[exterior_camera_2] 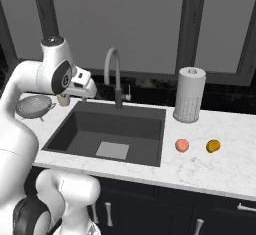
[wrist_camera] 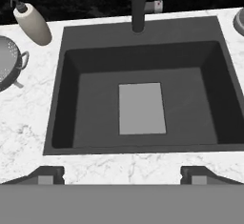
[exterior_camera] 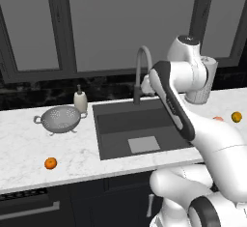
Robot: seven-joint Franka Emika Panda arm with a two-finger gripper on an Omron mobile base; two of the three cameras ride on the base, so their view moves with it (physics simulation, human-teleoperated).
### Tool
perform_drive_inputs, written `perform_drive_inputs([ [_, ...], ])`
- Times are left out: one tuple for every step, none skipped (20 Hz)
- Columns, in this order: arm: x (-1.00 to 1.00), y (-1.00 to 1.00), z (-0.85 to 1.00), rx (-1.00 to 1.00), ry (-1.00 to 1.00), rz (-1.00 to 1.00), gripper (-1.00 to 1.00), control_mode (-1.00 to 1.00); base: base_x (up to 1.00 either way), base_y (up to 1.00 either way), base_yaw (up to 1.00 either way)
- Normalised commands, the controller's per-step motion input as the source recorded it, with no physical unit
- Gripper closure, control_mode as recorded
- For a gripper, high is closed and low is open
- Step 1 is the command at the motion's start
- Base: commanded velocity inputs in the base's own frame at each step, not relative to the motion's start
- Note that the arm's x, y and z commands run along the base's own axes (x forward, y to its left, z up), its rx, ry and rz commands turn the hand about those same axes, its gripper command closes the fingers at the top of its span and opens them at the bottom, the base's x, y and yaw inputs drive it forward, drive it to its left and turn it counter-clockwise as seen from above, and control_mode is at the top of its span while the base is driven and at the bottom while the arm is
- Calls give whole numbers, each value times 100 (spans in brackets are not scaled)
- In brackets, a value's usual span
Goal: Put the colander in the sink, put the peach, mango, tangerine in the colander, and turn on the sink faucet and pour water over the colander.
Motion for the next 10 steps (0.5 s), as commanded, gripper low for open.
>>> perform_drive_inputs([
  [-31, 91, -1, 0, 0, -5, -100, -100, 0, 0, 0],
  [-26, 83, -4, 0, 0, -9, -100, -100, 0, 0, 0],
  [-39, 75, -4, 0, 0, -2, -100, -100, 0, 0, 0],
  [-39, 89, -6, 0, 0, -5, -100, -100, 0, 0, 0],
  [-41, 91, -1, 0, 0, -7, -100, -100, 0, 0, 0],
  [-41, 95, -4, 0, 0, -7, -100, -100, 0, 0, 0],
  [-36, 96, -5, 0, 0, -8, -100, -100, 0, 0, 0],
  [-35, 86, -10, 0, 0, 0, -100, -100, 0, 0, 0],
  [-21, 100, -12, 0, 0, -3, -100, -100, 0, 0, 0],
  [-15, 100, -11, 0, 0, -4, -100, -100, 0, 0, 0],
])
